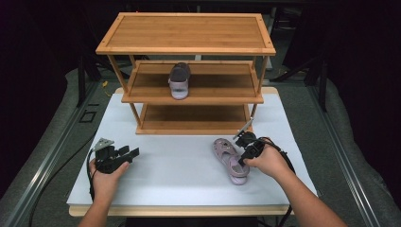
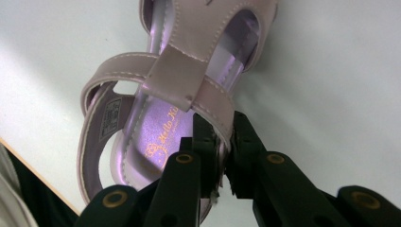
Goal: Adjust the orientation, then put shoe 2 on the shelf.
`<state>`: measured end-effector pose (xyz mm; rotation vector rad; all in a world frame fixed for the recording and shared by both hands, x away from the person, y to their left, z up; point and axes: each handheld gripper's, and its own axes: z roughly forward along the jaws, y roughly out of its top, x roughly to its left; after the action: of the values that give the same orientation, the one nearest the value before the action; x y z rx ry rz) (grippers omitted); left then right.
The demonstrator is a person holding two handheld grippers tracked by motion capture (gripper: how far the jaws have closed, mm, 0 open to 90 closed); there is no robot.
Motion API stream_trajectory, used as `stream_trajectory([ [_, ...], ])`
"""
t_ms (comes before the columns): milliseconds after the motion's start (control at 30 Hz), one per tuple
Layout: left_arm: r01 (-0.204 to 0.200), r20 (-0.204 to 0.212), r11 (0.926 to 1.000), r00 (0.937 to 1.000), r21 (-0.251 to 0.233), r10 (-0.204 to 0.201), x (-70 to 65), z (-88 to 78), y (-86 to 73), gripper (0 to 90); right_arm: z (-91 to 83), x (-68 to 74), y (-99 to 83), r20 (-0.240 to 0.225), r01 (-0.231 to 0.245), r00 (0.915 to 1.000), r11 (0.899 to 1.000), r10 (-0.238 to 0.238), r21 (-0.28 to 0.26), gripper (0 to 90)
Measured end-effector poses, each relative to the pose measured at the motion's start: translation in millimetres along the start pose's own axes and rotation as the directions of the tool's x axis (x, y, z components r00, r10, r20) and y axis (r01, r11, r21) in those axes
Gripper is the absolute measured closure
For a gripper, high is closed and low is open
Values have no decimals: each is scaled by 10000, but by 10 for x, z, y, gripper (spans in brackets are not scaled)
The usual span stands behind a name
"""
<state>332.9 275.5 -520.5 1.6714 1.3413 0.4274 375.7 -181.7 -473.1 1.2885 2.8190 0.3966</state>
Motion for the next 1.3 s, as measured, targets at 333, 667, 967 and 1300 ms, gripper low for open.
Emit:
stream_trajectory([
  [333,-1,-24,10000,10000,14,1,1,-2,-1,471,-168,61,-72,-139,-311,9995,9827,291,-1827,836],
  [667,-9,-77,10000,10000,-56,9,6,-4,-1,472,-302,176,-265,95,-784,9952,8539,971,-5145,836],
  [967,-127,-69,9998,9999,-140,126,3,-12,3,471,-540,231,-188,-193,-1070,9918,7404,1260,-6636,835],
  [1300,-110,-142,9999,9998,-117,108,18,-17,2,470,-787,271,61,-12,-922,9919,7142,1269,-6938,836],
])
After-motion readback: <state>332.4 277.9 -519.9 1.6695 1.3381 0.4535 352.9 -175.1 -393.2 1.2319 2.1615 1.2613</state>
